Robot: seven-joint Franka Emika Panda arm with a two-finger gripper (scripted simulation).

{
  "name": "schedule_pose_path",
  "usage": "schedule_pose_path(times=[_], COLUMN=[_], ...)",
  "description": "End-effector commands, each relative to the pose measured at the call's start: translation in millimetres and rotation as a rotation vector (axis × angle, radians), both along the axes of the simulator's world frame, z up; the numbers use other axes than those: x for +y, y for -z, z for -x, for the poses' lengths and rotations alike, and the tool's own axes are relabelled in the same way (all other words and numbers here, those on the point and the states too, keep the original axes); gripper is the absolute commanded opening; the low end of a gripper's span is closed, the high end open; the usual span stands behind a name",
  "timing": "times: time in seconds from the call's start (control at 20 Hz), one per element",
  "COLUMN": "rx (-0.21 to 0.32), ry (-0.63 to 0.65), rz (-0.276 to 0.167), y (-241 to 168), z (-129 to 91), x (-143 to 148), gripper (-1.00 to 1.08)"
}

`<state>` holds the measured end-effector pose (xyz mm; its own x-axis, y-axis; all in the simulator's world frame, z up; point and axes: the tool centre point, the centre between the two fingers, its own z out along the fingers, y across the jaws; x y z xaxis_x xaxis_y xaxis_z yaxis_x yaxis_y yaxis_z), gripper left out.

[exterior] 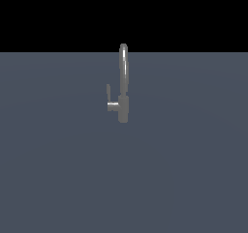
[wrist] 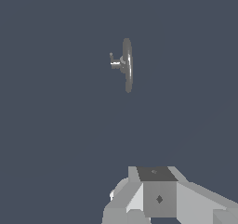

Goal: Turn on the faucet by rotating a designated handle.

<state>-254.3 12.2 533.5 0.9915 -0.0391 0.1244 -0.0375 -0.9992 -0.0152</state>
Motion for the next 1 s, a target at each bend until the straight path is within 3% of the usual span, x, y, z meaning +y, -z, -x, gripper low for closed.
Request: schedule_pose_path(times=[0.0,0.4,0.95], rx=[-0.035,-0.192,-0.407], ry=[0.040,0.219,0.468], rz=[0.003,0.023,0.076], y=[-11.8,-59.9,-104.0], z=[1.3,6.5,0.4], x=[4.5,33.2,99.9], gripper=[-1.00,-1.00,-1.00])
